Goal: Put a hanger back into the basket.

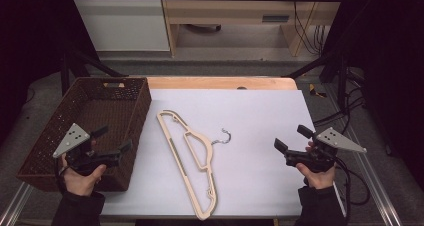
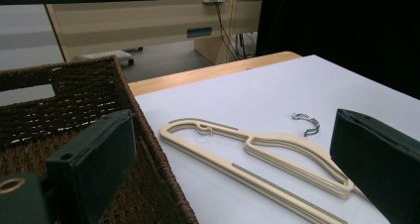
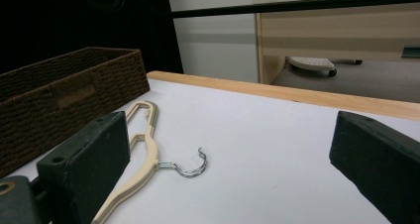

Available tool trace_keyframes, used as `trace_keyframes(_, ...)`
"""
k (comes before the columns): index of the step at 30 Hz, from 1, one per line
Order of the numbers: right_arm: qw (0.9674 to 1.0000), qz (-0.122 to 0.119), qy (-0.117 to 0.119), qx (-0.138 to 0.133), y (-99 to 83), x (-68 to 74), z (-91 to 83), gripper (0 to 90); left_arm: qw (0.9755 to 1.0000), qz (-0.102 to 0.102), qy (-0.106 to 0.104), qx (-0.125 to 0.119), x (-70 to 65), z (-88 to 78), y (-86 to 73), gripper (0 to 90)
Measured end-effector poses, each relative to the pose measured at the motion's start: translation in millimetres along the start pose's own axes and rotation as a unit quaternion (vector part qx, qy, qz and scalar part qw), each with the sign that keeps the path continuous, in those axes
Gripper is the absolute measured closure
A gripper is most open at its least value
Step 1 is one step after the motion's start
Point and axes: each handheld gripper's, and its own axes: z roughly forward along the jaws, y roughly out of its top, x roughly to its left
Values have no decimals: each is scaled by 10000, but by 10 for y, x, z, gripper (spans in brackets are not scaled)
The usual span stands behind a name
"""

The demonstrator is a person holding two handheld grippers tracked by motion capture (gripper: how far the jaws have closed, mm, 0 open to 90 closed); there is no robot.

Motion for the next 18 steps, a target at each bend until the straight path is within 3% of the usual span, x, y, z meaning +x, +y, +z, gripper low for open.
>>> trace_keyframes(11,10000,-16,68,66,-17,27,49,27,10000,23,-92,-8,-90,63,42,38)
trace_keyframes(18,9998,-51,164,102,-15,83,74,29,9995,214,-230,40,-219,164,118,40)
